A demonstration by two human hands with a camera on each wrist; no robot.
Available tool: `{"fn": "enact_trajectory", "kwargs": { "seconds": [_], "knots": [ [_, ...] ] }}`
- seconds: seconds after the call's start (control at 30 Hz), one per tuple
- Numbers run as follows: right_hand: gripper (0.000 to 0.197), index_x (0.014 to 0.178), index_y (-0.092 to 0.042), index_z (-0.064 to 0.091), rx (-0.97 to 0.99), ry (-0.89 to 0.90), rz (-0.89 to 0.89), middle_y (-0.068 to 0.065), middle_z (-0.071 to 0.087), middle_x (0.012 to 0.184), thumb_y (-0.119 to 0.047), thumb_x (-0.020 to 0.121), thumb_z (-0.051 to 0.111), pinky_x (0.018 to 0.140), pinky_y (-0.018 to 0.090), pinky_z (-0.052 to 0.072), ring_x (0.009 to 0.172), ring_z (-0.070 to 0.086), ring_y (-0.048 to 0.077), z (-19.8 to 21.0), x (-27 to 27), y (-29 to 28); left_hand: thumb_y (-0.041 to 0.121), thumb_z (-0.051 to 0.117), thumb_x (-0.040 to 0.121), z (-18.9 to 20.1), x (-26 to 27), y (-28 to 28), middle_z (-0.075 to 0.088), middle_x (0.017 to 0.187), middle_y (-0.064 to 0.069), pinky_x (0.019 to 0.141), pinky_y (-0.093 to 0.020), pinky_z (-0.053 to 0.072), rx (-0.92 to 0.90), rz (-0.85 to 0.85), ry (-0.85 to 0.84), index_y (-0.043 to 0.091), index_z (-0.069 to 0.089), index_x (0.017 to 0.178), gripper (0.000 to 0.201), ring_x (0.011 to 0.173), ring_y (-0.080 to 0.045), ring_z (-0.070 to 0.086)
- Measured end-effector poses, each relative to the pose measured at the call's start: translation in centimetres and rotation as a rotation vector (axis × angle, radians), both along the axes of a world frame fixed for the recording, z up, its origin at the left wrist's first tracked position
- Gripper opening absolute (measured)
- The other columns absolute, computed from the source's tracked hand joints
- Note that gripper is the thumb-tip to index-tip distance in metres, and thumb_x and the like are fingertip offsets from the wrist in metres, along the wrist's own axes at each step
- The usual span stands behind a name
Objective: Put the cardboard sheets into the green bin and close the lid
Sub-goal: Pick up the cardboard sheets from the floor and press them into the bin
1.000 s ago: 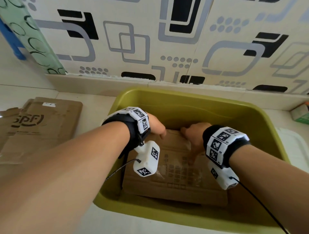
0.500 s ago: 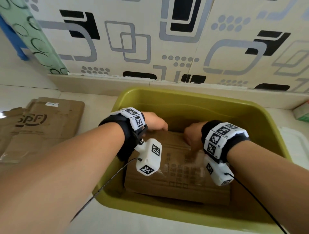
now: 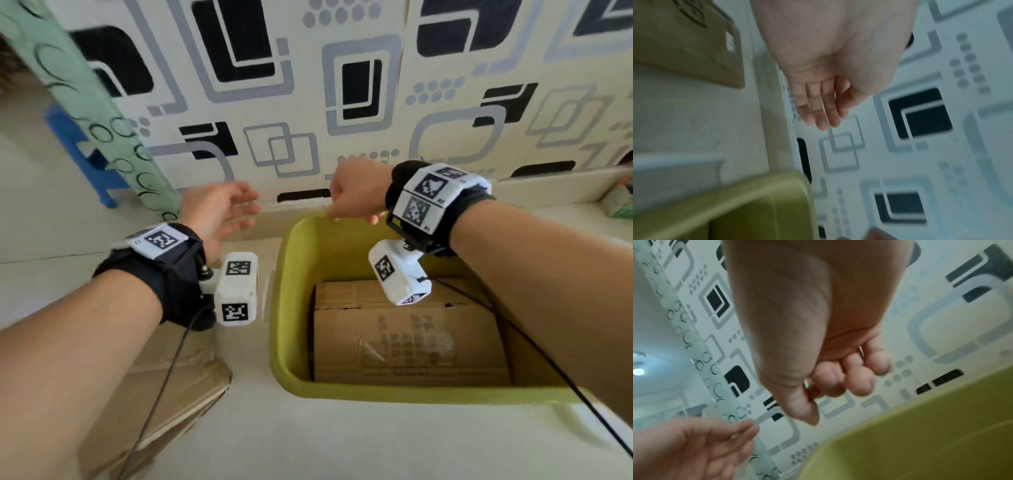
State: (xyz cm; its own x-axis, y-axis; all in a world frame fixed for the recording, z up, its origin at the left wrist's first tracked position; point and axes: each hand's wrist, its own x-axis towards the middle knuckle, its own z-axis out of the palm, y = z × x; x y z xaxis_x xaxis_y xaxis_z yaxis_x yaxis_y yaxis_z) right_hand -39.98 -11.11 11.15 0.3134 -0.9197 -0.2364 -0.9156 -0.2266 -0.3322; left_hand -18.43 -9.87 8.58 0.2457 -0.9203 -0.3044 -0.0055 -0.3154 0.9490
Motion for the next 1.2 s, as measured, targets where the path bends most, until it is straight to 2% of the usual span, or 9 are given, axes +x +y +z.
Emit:
{"fn": "enact_trajectory", "kwargs": {
  "seconds": [0.17, 0.33, 0.5, 0.57, 0.7, 0.87, 0.97, 1.07, 1.2],
  "knots": [
    [0.025, 0.08, -0.007, 0.068, -0.061, -0.346, -0.031, 0.005, 0.067, 0.062, -0.03, 0.09, 0.066, 0.054, 0.028, 0.057, 0.048, 0.064, 0.016, 1.1, 6.9, 0.0, 0.009, 0.051, 0.098, -1.4, 7.5, 2.6, 0.065, 0.129, -0.007, 0.095, -0.04, 0.053, 0.094, 0.197, -0.118, 0.005, 0.057, 0.128, 0.031, 0.12, -0.023, 0.061],
    [0.023, 0.077, -0.005, 0.063, 0.135, -0.506, -0.012, 0.008, 0.069, 0.061, -0.024, 0.089, 0.066, 0.055, 0.032, 0.058, 0.052, 0.067, 0.025, 0.3, 17.2, 0.3, 0.008, 0.049, 0.098, -3.4, 12.8, 4.9, 0.053, 0.142, -0.013, 0.104, -0.043, 0.044, 0.203, 0.258, -0.161, 0.005, 0.059, 0.121, 0.026, 0.12, -0.024, 0.052],
    [0.018, 0.078, -0.01, 0.063, 0.228, -0.4, -0.017, 0.012, 0.074, 0.084, -0.025, 0.089, 0.062, 0.074, 0.039, 0.063, 0.077, 0.072, 0.027, -5.0, 24.5, 1.0, 0.015, 0.059, 0.092, -5.6, 17.2, 6.1, 0.048, 0.148, -0.021, 0.101, -0.045, 0.043, 0.321, 0.215, -0.292, 0.001, 0.054, 0.137, 0.048, 0.136, -0.038, 0.045],
    [0.027, 0.072, -0.012, 0.059, 0.244, -0.346, -0.06, 0.008, 0.069, 0.08, -0.03, 0.092, 0.061, 0.06, 0.029, 0.057, 0.072, 0.068, 0.026, -7.6, 26.0, 1.3, 0.013, 0.055, 0.095, -7.0, 18.7, 6.2, 0.046, 0.148, -0.024, 0.09, -0.037, 0.045, 0.375, 0.153, -0.342, -0.004, 0.051, 0.139, 0.047, 0.137, -0.038, 0.044],
    [0.031, 0.07, -0.017, 0.054, 0.34, -0.306, -0.176, 0.005, 0.059, 0.081, -0.032, 0.098, 0.054, 0.048, 0.025, 0.038, 0.058, 0.052, 0.018, -12.6, 27.4, 2.2, 0.015, 0.049, 0.1, -10.0, 20.7, 7.0, 0.046, 0.148, -0.021, 0.11, -0.043, 0.038, 0.477, 0.115, -0.422, -0.003, 0.047, 0.14, 0.045, 0.133, -0.036, 0.045],
    [0.044, 0.134, -0.004, 0.056, 0.51, -0.398, -0.346, 0.014, 0.057, 0.122, -0.023, 0.095, 0.061, 0.07, 0.03, 0.041, 0.096, 0.048, 0.02, -17.4, 28.1, 3.9, 0.015, 0.059, 0.091, -13.5, 22.3, 7.9, 0.06, 0.115, -0.014, 0.105, -0.044, 0.044, 0.477, 0.15, -0.384, 0.004, 0.067, 0.1, 0.016, 0.117, -0.034, 0.055],
    [0.056, 0.143, -0.003, 0.044, 0.531, -0.405, -0.433, 0.017, 0.049, 0.143, -0.025, 0.095, 0.062, 0.096, 0.037, 0.043, 0.126, 0.051, 0.032, -19.0, 28.7, 4.7, 0.015, 0.061, 0.087, -14.5, 22.5, 7.6, 0.063, 0.104, -0.01, 0.1, -0.044, 0.048, 0.495, 0.194, -0.353, 0.019, 0.056, 0.072, 0.017, 0.098, -0.03, 0.058],
    [0.06, 0.142, -0.002, 0.043, 0.558, -0.437, -0.501, 0.017, 0.051, 0.141, -0.025, 0.092, 0.067, 0.099, 0.037, 0.043, 0.127, 0.052, 0.034, -19.4, 28.8, 5.0, 0.019, 0.065, 0.079, -15.4, 23.1, 7.2, 0.069, 0.11, -0.012, 0.097, -0.047, 0.052, 0.493, 0.239, -0.349, 0.013, 0.065, 0.088, 0.011, 0.101, -0.034, 0.063],
    [0.052, 0.121, -0.006, 0.059, 0.622, -0.482, -0.501, 0.011, 0.066, 0.114, -0.035, 0.083, 0.078, 0.094, 0.039, 0.054, 0.105, 0.066, 0.031, -17.6, 27.5, 4.4, 0.039, 0.069, 0.071, -14.6, 23.4, 7.5, 0.063, 0.128, -0.015, 0.099, -0.044, 0.048, 0.518, 0.357, -0.254, 0.004, 0.059, 0.131, 0.07, 0.111, -0.035, 0.06]
  ]
}}
